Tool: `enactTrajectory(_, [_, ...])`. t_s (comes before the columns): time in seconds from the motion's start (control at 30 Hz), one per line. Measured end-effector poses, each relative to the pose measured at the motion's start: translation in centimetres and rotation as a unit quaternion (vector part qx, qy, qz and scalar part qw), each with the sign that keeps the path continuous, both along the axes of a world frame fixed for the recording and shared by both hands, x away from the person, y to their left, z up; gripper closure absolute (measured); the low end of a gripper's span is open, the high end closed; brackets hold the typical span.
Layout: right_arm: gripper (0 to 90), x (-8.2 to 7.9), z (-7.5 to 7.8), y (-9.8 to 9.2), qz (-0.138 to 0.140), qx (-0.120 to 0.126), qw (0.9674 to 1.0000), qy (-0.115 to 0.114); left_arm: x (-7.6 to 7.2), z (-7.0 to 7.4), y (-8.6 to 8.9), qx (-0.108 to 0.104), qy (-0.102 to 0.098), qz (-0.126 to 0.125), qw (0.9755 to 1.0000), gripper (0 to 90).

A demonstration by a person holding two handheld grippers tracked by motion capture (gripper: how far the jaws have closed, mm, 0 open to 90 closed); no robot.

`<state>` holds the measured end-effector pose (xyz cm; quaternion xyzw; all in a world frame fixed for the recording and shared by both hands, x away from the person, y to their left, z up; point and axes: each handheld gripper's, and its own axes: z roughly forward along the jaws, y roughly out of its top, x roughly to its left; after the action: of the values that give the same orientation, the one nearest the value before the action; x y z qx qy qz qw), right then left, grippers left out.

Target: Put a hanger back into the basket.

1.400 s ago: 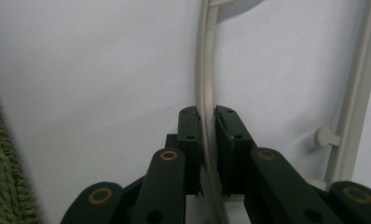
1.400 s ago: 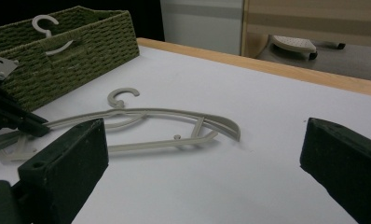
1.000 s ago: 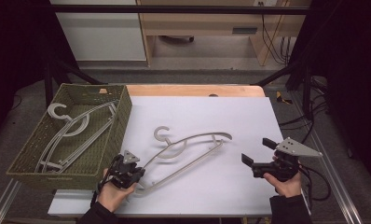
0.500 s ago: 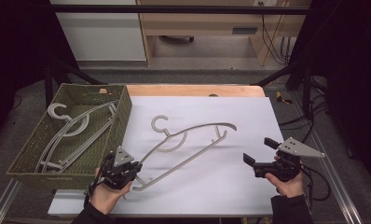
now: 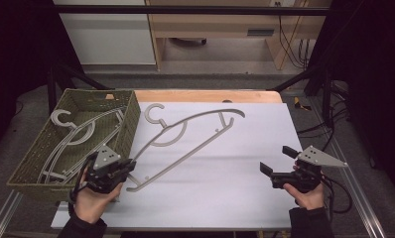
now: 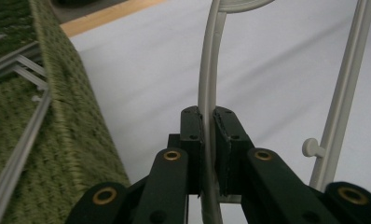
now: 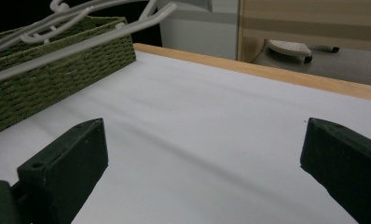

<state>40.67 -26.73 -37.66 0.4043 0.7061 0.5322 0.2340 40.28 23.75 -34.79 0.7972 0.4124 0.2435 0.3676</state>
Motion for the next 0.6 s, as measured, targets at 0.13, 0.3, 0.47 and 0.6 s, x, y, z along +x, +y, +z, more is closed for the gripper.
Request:
enactTrajectory(0.13, [1.0, 0.1, -0.1, 0.1, 0.001, -0.004, 1.0000, 0.001, 0.6, 1.1, 1.4, -0.003, -0.012, 0.011, 0.9999, 82.6])
enactTrajectory(0.3, [1.0, 0.2, -0.2, 0.2, -0.001, -0.006, 1.0000, 0.004, 1.3, 2.3, 3.2, 0.002, -0.024, 0.031, 0.9992, 82.6])
enactTrajectory(0.47, [1.1, 0.3, -0.4, 0.3, -0.001, -0.006, 1.0000, 0.006, 1.8, 3.3, 5.1, 0.003, -0.035, 0.054, 0.9979, 82.6])
enactTrajectory(0.6, [1.1, 0.3, -0.4, 0.4, 0.000, -0.006, 1.0000, 0.007, 2.1, 3.9, 6.8, 0.009, -0.043, 0.069, 0.9966, 82.6])
